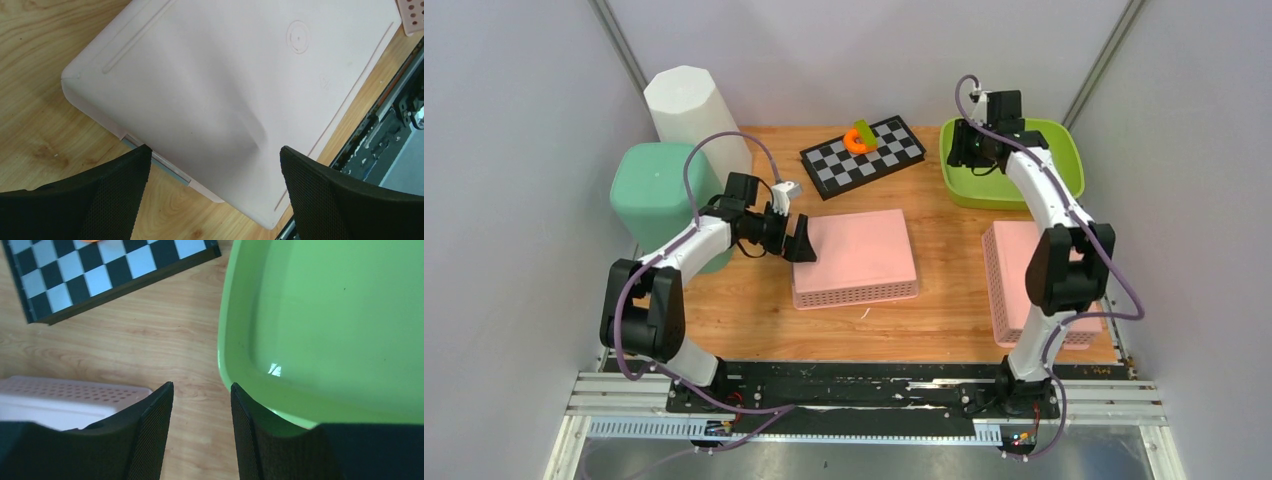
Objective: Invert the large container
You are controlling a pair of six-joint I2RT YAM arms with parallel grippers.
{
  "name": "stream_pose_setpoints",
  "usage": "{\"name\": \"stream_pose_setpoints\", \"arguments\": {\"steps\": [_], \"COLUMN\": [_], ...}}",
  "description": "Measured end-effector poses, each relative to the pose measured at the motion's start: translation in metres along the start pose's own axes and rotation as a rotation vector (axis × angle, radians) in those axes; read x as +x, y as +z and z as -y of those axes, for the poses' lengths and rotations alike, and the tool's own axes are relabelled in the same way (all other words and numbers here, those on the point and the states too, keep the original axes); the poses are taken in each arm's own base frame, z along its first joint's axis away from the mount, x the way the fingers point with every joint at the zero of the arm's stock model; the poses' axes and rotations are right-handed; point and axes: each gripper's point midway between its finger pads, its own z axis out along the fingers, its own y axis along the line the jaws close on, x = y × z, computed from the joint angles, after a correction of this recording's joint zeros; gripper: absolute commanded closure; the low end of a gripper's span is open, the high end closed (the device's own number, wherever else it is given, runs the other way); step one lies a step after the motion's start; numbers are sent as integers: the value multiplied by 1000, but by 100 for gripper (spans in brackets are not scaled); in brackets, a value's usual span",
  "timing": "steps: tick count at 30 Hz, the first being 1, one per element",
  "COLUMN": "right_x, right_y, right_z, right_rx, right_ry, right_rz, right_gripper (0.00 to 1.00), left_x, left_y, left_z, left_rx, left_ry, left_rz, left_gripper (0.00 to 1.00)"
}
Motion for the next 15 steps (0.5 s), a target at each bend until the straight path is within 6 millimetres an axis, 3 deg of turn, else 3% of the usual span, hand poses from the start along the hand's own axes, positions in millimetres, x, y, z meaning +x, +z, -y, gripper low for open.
{"name": "stream_pose_setpoints", "arguments": {"steps": [8,15], "right_x": [-1,9], "right_y": [69,108], "right_z": [23,26], "right_rx": [83,123], "right_ry": [-1,-32], "right_rz": [-62,-97], "right_gripper": [51,52], "left_x": [1,-1], "left_y": [0,-1], "left_z": [-2,-3], "left_rx": [-11,-23], "left_ry": [18,29], "left_rz": [-3,1], "left_gripper": [0,0]}}
